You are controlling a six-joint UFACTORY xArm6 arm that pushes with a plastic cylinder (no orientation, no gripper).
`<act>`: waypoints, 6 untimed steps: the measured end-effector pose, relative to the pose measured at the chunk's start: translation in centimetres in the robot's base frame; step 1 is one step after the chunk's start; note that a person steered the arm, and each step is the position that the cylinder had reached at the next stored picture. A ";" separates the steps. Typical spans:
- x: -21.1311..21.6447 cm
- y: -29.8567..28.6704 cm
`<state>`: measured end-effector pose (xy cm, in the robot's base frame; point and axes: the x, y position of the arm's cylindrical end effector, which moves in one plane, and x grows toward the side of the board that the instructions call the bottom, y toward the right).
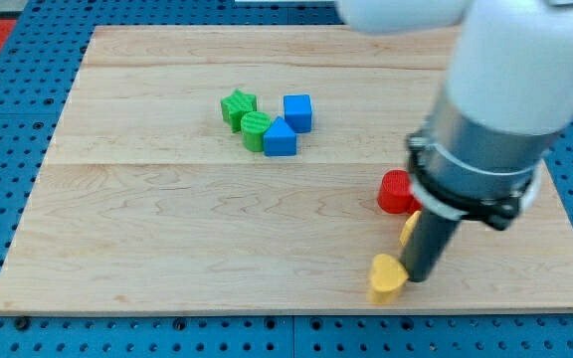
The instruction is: Place the yellow hexagon at the bottom side of the red star
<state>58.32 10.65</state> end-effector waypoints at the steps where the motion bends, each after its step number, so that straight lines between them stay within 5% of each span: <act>1: -0.3 1.6; 5: -5.3 10.6; 6: -7.0 9.1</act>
